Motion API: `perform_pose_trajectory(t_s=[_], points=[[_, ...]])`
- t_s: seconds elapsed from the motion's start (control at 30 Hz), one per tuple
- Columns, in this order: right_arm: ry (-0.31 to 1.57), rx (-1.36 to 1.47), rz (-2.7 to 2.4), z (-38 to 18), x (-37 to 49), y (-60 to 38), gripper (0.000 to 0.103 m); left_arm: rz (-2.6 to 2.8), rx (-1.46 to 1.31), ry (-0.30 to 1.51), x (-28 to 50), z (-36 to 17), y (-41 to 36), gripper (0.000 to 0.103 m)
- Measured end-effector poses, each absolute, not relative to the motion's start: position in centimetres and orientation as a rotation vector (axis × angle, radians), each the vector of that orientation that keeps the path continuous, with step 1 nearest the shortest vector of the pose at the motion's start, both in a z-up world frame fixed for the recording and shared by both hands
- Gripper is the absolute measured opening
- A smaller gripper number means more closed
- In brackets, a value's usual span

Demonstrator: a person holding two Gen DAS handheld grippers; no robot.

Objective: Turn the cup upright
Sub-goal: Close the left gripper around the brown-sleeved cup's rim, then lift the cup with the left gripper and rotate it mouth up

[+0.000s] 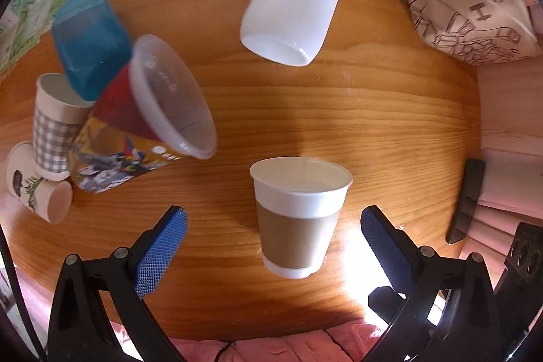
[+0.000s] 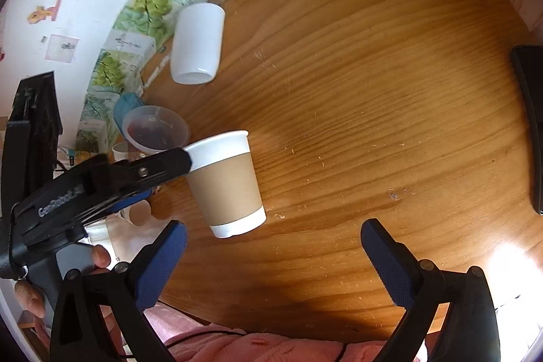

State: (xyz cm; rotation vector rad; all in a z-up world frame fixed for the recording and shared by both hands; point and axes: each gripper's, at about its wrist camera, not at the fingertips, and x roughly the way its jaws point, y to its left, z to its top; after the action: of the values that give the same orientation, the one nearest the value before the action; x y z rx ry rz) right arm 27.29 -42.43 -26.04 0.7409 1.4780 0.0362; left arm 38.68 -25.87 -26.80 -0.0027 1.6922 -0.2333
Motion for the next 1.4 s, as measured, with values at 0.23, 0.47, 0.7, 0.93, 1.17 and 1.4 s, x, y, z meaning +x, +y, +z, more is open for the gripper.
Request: perform_pose_trajectory(t_s=[0.23,0.47,0.7,0.93,1.17,1.4], points=[[1.536,0.760,0.030,-27.5,27.9,-42.6,0.103,-0.211,0.015,1.781,39.7,-29.3,-26.5,0.098],[1.569,0.761,0.021,-28.1,28.3,-42.5,0.103,-0.196,0.020,1.841,40.5,-30.7,-26.6,0.080],[1.592,0.758,0.019,-28.6,28.4,-42.2,0.103,-0.181,0.008,1.892,40.7,-31.7,-25.9,0.073],[1.600,0.748,0.023,-28.6,28.4,-41.9,0.103,-0.181,0.048,1.891,40.6,-31.4,-25.7,0.071],[1.606,0.720,0.054,-28.1,28.1,-41.5,0.103,-0.159,0.033,1.888,39.2,-31.3,-25.8,0.070],[1.598,0.656,0.117,-27.2,27.5,-39.6,0.103,-0.113,0.009,1.852,37.0,-30.2,-23.7,0.070]])
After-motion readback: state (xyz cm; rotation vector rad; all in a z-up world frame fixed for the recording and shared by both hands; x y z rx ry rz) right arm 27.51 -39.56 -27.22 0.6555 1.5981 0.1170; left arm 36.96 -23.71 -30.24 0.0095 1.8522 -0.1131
